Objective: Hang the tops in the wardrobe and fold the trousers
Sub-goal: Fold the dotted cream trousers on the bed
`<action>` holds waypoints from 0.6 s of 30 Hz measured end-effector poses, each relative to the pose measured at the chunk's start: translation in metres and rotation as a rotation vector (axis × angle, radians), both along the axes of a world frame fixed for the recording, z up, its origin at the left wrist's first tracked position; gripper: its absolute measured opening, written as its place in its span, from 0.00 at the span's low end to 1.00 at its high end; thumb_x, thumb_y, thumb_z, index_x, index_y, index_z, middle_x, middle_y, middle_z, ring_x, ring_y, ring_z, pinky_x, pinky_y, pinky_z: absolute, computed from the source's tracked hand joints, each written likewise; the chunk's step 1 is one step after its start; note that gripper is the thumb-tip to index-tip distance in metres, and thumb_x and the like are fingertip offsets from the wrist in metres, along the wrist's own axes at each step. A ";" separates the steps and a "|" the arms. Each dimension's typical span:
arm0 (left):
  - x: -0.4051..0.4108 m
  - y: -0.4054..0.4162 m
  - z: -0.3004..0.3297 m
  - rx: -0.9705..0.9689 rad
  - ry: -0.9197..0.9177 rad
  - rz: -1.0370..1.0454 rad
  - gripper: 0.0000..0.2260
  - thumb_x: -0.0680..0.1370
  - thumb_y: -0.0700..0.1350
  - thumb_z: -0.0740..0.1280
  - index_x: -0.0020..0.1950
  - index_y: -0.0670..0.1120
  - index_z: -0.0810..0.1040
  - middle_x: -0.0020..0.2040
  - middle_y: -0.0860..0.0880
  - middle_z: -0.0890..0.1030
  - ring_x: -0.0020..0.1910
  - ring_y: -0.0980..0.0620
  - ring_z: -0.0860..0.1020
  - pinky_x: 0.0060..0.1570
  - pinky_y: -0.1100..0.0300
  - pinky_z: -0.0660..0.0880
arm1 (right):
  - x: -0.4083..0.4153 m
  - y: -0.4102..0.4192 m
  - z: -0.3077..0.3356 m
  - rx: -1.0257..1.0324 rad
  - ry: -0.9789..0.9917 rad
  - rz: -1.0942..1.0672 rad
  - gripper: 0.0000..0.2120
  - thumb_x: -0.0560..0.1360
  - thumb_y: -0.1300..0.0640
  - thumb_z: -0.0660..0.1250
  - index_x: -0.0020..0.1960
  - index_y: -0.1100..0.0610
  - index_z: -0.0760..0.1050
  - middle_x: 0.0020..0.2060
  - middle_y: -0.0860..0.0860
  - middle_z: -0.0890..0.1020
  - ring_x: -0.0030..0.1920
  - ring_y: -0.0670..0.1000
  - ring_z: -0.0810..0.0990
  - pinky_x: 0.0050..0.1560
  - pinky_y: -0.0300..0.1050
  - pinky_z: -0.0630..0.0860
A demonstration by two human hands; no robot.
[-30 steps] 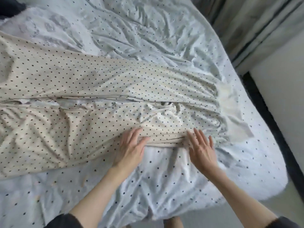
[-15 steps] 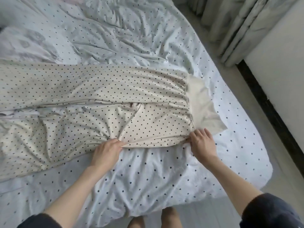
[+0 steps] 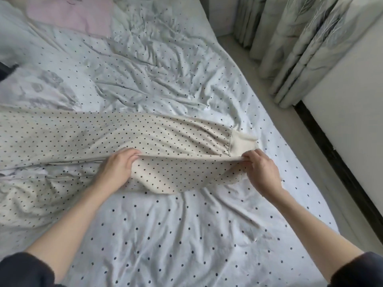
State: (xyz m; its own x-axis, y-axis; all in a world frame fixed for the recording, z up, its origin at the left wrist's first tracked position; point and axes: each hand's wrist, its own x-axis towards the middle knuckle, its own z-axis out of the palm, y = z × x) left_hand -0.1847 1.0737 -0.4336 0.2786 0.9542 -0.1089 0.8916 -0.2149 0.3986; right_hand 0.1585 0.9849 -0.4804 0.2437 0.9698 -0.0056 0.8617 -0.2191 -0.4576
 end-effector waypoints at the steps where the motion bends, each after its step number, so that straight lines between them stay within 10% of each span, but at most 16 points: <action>1: 0.003 0.017 0.000 0.008 0.000 0.006 0.11 0.79 0.39 0.62 0.59 0.40 0.78 0.57 0.43 0.80 0.53 0.42 0.78 0.55 0.50 0.72 | 0.001 0.018 0.001 0.006 0.009 -0.013 0.10 0.72 0.68 0.64 0.52 0.63 0.78 0.46 0.59 0.79 0.44 0.62 0.78 0.39 0.47 0.67; 11: 0.030 0.161 -0.042 0.009 0.027 -0.013 0.09 0.80 0.39 0.61 0.55 0.40 0.79 0.51 0.41 0.79 0.52 0.40 0.76 0.51 0.51 0.70 | 0.012 0.144 -0.051 -0.167 0.012 -0.264 0.12 0.75 0.62 0.58 0.55 0.58 0.76 0.50 0.57 0.79 0.49 0.61 0.76 0.43 0.48 0.67; 18: 0.039 0.183 -0.085 0.009 0.123 0.098 0.08 0.80 0.42 0.61 0.52 0.39 0.78 0.50 0.38 0.77 0.51 0.37 0.75 0.49 0.49 0.68 | -0.006 0.151 -0.068 -0.100 -0.116 -0.244 0.16 0.79 0.57 0.55 0.64 0.58 0.71 0.63 0.58 0.73 0.65 0.60 0.68 0.67 0.58 0.59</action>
State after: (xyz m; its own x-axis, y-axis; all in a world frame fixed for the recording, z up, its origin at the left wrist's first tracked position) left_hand -0.1452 1.2566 -0.5186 0.1689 0.9773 -0.1278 0.9506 -0.1273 0.2830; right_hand 0.1522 1.1358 -0.5481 0.4742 0.8786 -0.0563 0.8235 -0.4653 -0.3245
